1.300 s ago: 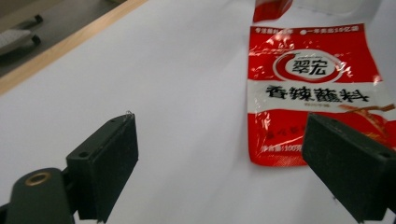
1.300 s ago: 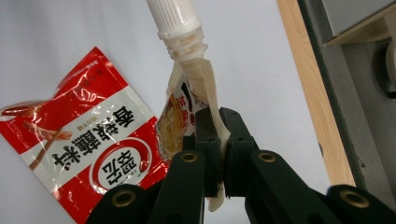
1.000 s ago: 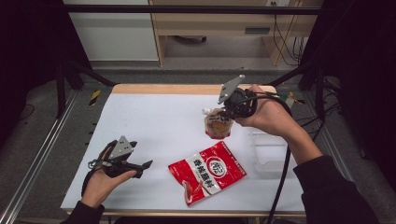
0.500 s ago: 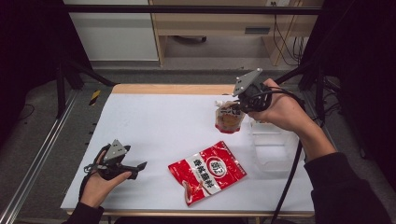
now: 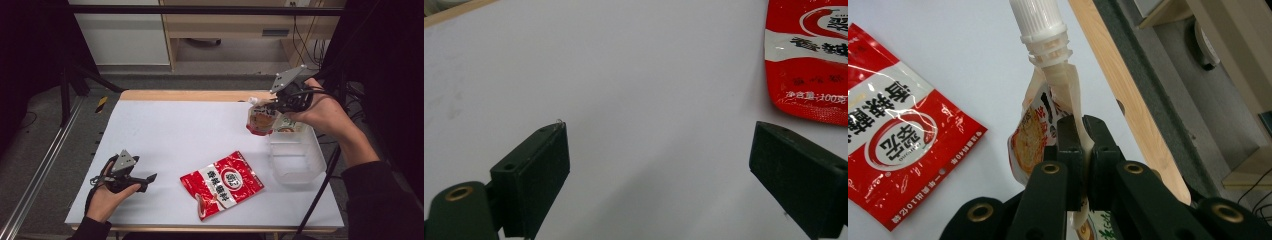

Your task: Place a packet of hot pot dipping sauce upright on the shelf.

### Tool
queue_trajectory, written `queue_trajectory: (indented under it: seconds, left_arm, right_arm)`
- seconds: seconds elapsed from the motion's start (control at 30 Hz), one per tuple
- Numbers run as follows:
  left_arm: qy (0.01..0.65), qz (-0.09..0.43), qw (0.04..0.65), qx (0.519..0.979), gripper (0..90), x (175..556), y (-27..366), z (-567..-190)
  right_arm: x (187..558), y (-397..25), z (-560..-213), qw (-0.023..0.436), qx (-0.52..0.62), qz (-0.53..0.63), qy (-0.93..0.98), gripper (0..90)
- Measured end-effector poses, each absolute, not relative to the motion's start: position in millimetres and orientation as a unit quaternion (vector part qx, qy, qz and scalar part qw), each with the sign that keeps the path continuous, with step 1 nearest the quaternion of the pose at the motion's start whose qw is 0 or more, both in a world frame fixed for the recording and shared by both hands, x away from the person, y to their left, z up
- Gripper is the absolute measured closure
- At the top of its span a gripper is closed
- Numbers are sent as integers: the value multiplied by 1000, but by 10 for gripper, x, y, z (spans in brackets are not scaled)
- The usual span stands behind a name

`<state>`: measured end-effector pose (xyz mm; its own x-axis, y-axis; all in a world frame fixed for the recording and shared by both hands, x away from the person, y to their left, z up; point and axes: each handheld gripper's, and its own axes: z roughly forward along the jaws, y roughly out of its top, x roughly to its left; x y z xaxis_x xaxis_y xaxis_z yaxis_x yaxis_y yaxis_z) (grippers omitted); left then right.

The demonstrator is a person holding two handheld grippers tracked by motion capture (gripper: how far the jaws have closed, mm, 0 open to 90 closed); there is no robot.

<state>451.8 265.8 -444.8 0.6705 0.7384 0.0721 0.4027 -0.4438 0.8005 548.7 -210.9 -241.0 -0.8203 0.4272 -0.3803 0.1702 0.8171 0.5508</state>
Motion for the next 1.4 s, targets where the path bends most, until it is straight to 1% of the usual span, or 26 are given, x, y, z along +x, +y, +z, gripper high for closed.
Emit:
queue_trajectory:
  seconds: [0.3,0.57,1.03,1.4]
  left_arm:
    - [345,210,396,825,92,4516,2650,-4454]
    - [341,207,393,829,92,4513,2637,-4464]
    - [339,205,391,831,92,4512,2630,-4480]
    - [336,202,389,833,92,4509,2608,-4490]
  right_arm:
    - [5532,-2410,-2435,258,196,253,912,874]
    - [5565,-2607,-2538,257,212,246,910,874]
    - [5616,-2816,-2813,240,234,239,911,873]
    - [5651,-2879,-2920,233,238,235,913,872]
